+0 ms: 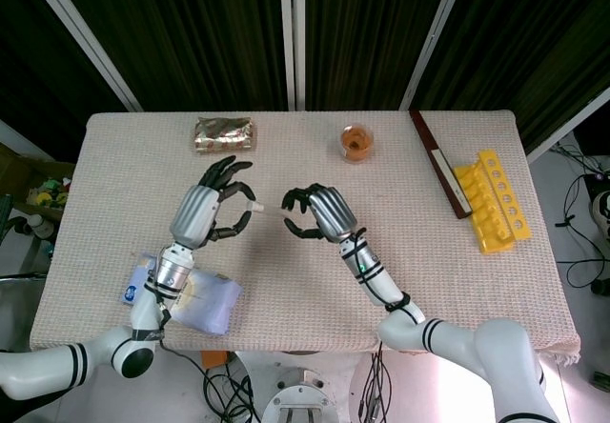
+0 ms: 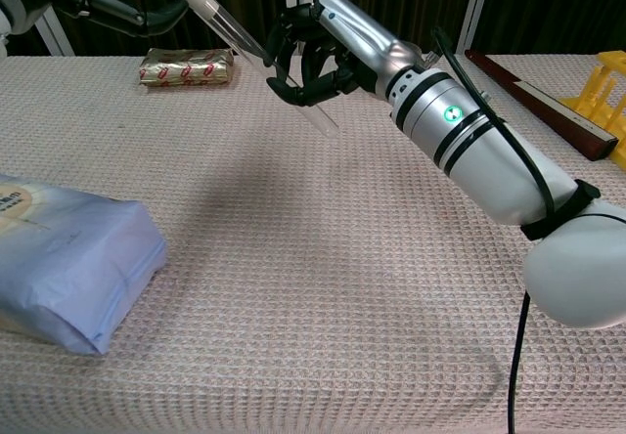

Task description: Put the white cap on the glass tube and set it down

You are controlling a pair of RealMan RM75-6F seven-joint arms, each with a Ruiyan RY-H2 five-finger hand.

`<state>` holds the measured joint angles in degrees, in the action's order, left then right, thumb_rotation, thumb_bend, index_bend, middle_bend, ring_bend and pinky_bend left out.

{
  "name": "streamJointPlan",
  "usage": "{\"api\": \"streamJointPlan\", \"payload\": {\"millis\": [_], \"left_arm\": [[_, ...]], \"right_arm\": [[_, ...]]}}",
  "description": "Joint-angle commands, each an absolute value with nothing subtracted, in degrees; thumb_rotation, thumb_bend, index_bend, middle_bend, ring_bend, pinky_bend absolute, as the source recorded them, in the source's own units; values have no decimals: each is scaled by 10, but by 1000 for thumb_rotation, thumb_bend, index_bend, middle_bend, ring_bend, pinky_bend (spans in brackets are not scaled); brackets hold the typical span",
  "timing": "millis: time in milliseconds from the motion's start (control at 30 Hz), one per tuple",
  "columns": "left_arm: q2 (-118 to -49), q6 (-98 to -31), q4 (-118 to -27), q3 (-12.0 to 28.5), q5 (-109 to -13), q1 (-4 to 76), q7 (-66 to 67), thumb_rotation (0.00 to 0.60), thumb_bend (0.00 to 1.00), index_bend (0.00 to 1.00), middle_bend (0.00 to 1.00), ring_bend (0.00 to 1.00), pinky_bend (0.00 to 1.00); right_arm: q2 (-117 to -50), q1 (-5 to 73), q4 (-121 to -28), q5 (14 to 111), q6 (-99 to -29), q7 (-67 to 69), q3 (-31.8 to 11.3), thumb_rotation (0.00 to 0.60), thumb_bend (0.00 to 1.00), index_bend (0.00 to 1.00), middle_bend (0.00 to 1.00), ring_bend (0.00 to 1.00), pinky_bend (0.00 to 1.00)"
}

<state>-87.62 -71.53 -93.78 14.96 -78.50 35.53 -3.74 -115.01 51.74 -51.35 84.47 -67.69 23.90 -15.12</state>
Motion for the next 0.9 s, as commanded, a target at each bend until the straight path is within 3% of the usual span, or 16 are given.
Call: {"api": "streamJointPlan", "payload": {"millis": [33, 100, 167, 267, 433, 600, 900], "left_arm": [[-876, -715, -937, 150, -785, 356, -37, 595, 532, 548, 148, 46, 99], [-873, -713, -938, 148, -785, 355, -36, 567, 525, 495, 141, 46, 99], [-869, -712, -940, 148, -785, 355, -37, 522, 481, 364, 125, 46, 99], [-866, -715, -941, 149, -786, 353, -40, 488, 419, 251, 117, 46, 96], [-857, -717, -943, 149, -789, 351, -42, 447, 384, 219, 117, 46, 96], [-834, -717, -947, 149, -789, 346, -35, 446, 382, 216, 117, 46, 97], [-785, -716, -940, 147, -767, 330, 0, 446, 377, 216, 117, 46, 97]], "right_arm": [[-1150, 517, -512, 844, -676, 238, -150, 600, 692, 825, 726, 585, 491], [-1148, 515, -512, 843, -675, 237, -149, 600, 693, 825, 726, 585, 490], [-1146, 513, -512, 843, -674, 235, -148, 600, 694, 825, 726, 585, 489], [-1139, 509, -514, 843, -674, 227, -144, 600, 706, 825, 726, 585, 488], [-1122, 502, -525, 842, -670, 209, -140, 600, 722, 825, 726, 585, 488], [-1089, 497, -539, 844, -652, 168, -128, 600, 725, 825, 727, 585, 488], [-1019, 510, -577, 823, -556, 19, -106, 600, 723, 825, 728, 582, 480]]}}
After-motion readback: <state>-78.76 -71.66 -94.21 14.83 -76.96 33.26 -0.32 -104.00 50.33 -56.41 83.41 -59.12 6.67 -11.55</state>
